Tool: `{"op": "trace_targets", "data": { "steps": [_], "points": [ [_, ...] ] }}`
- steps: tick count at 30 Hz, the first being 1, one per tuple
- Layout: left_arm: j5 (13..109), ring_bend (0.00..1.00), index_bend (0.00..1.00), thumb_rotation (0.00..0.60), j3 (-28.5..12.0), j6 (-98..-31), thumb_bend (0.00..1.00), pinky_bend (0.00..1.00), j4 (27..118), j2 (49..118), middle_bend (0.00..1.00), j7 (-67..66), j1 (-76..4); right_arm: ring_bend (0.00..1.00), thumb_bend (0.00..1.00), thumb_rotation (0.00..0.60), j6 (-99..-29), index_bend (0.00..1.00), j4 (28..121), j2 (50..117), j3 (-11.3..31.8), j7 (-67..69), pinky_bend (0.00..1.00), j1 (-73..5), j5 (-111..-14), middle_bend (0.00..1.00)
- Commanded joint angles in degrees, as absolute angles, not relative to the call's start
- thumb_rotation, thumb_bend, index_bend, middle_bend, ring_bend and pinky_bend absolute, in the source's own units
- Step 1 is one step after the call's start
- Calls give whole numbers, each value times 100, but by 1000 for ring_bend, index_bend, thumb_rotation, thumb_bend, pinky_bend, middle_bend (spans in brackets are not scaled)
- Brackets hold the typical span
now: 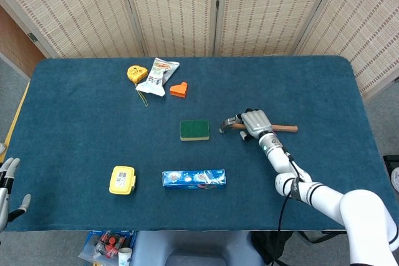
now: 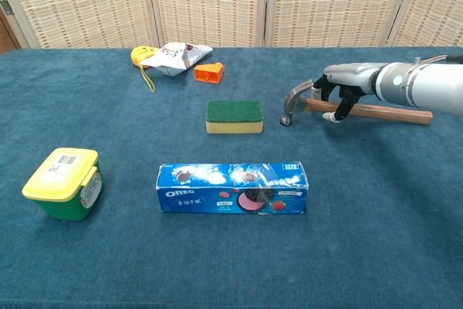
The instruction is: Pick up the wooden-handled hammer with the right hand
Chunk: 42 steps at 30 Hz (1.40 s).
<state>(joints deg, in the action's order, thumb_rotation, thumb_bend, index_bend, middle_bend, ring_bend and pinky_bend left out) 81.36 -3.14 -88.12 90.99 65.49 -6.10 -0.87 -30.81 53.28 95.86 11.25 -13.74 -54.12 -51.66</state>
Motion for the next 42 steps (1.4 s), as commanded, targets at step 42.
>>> {"op": "trace_targets", "data": {
  "steps": [42],
  "points": [
    [8060, 49, 0, 600, -333, -8743, 325, 0, 8851, 6634, 0, -415, -32, 256, 572, 600, -3275, 520, 5274, 9696, 1058, -1248, 204, -5362, -5299, 589]
  ]
}}
